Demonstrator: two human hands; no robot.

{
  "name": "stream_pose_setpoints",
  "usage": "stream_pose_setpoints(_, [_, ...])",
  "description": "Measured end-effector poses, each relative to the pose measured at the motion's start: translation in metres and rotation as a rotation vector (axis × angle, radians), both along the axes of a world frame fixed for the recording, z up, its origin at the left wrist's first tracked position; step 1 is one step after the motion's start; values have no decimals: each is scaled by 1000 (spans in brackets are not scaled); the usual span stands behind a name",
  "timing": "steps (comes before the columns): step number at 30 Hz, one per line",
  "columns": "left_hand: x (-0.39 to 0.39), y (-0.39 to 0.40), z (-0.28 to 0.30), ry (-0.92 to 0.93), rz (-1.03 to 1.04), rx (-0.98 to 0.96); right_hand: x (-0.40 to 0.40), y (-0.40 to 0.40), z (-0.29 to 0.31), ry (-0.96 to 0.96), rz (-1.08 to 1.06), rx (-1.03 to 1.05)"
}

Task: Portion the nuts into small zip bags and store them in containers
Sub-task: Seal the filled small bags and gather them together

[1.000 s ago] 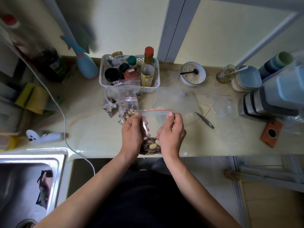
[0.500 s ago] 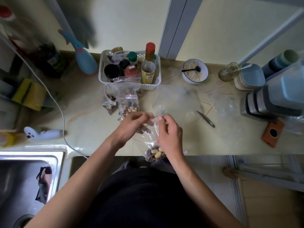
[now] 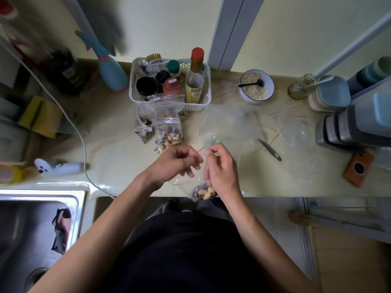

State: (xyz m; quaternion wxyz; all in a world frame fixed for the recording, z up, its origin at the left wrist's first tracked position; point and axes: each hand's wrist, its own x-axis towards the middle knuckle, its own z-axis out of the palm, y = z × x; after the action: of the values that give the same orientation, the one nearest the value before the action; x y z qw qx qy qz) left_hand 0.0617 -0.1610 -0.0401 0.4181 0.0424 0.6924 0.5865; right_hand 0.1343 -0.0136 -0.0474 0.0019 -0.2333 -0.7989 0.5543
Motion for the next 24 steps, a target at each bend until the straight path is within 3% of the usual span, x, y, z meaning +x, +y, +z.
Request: stream_pose_setpoints(24, [3, -1, -1, 301, 105, -11, -4, 1, -8, 89, 85, -108])
